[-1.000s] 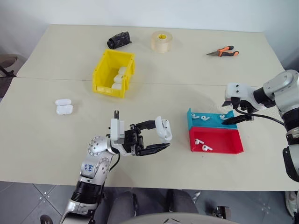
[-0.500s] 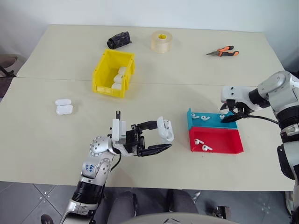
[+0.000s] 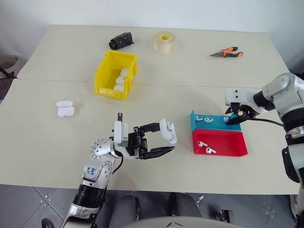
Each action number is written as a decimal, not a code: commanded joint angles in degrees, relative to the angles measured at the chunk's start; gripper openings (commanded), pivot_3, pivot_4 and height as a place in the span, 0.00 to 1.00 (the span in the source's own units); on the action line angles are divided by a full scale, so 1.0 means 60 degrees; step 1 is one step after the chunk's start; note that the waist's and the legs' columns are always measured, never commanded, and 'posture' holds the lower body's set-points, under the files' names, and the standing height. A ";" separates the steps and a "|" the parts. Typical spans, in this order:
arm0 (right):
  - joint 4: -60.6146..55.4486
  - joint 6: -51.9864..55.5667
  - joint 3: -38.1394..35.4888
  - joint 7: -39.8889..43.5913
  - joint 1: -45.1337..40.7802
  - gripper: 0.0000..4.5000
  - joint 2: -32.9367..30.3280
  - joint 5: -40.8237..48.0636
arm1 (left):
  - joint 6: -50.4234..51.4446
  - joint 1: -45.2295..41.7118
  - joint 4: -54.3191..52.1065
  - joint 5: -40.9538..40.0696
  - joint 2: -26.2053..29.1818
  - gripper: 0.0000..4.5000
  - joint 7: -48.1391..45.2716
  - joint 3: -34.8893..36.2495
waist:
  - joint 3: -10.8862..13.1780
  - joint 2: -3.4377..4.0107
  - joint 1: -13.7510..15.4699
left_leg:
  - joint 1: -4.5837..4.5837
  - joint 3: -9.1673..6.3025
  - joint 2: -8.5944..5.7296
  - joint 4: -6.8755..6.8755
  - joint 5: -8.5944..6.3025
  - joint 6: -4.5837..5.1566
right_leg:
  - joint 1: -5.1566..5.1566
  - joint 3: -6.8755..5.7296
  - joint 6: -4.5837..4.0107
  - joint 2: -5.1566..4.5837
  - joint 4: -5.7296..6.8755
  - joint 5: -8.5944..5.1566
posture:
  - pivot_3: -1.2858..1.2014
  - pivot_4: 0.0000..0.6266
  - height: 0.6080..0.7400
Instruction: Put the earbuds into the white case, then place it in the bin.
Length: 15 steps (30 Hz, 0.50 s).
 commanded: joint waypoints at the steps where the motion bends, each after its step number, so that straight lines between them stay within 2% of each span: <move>1: 0.0078 0.0026 -0.0095 0.0049 -0.0039 0.29 -0.0027 -0.0041 | -0.0160 -0.0047 -0.0419 -0.0045 -0.0024 0.66 0.0033 0.0019 | 0.0000 0.0000 0.0004 | 0.0000 0.0000 0.0000 0.0000 0.0000 0.0000 | 0.0000 -0.0001 0.0000 0.0000 0.0001 0.0000 | 0.52 0.24 1.00; 2: 0.0065 0.0033 -0.0096 0.0037 -0.0024 0.22 -0.0020 -0.0040 | -0.0155 -0.0050 -0.0421 -0.0046 -0.0019 0.66 0.0032 0.0020 | 0.0000 0.0000 0.0003 | 0.0000 -0.0001 0.0000 0.0000 0.0000 0.0000 | 0.0000 -0.0001 0.0000 0.0000 0.0001 0.0000 | 0.52 0.24 1.00; 15: -0.0108 0.0412 -0.0514 0.0105 -0.0156 0.22 -0.0028 0.0394 | -0.0180 -0.0127 -0.0327 -0.0039 -0.0010 0.66 0.0006 0.0058 | 0.0000 0.0000 0.0000 | 0.0000 0.0001 0.0000 0.0000 0.0000 0.0000 | 0.0000 0.0000 0.0000 0.0000 0.0000 0.0000 | 0.52 0.24 1.00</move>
